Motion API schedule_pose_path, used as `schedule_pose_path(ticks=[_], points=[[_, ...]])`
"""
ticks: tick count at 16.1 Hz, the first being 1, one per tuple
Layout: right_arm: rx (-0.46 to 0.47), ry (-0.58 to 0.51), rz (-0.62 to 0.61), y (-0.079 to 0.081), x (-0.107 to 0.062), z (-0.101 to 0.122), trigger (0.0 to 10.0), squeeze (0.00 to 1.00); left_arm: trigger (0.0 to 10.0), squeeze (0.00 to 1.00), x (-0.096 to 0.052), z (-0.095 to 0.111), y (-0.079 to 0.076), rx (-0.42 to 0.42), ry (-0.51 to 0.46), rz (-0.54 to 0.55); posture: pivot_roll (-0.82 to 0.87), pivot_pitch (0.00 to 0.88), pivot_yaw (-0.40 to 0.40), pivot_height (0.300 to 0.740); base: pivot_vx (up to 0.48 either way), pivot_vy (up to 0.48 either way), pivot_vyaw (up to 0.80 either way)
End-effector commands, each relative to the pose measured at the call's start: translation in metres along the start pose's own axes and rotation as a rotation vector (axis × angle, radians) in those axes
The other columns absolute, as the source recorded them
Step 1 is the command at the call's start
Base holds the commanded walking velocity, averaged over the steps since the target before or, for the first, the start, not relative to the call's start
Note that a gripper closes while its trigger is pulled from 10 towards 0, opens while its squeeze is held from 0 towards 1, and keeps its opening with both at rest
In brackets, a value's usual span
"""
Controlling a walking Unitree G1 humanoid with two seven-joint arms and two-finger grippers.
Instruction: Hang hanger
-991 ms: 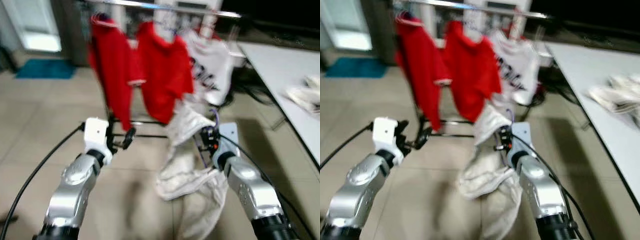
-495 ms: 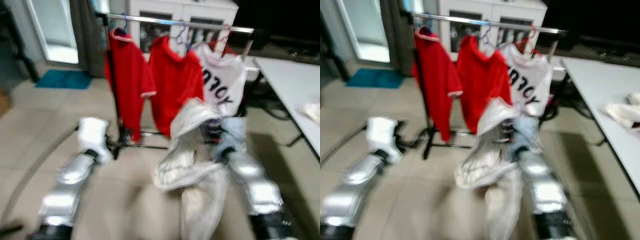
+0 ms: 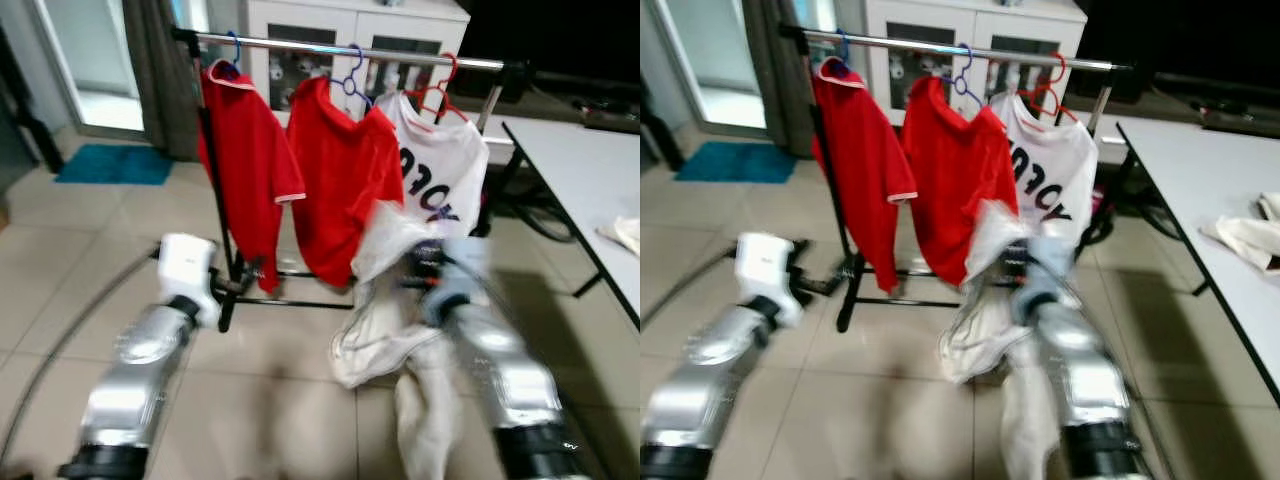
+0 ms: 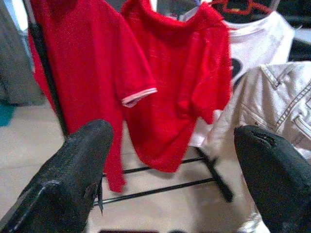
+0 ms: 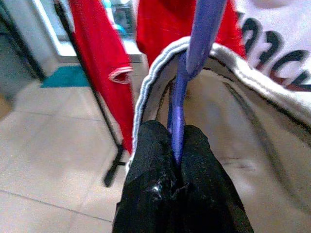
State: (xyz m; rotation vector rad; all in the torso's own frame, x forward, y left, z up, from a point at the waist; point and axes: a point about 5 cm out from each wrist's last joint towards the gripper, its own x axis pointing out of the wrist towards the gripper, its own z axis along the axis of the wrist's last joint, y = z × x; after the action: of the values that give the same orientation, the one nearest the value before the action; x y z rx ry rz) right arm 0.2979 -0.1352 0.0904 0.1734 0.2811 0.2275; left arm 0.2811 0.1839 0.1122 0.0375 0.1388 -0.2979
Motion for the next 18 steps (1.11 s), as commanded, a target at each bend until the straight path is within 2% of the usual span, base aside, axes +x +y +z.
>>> schedule_pose_path(ticks=[1,10,18], points=[[0.004,-0.081,-0.017,-0.0095,-0.0017,0.0220,10.0,0.00,10.0,0.00,0.0049,0.0044,-0.0085,0.004,-0.018,-0.032,-0.08,0.000,-0.053,0.740,0.341,0.000,0.00],[-0.087,-0.095,0.000,-0.0051,0.0011,0.0230,10.0,0.00,10.0,0.00,0.0066,0.0061,-0.0083,0.011,-0.022,-0.035,-0.07,0.000,-0.049,0.740,0.338,0.000,0.00],[-0.085,-0.094,0.008,-0.0029,0.0038,0.0218,10.0,0.00,10.0,0.00,0.0054,0.0053,-0.0061,0.013,-0.020,-0.030,-0.06,0.000,-0.055,0.740,0.340,0.000,0.00]])
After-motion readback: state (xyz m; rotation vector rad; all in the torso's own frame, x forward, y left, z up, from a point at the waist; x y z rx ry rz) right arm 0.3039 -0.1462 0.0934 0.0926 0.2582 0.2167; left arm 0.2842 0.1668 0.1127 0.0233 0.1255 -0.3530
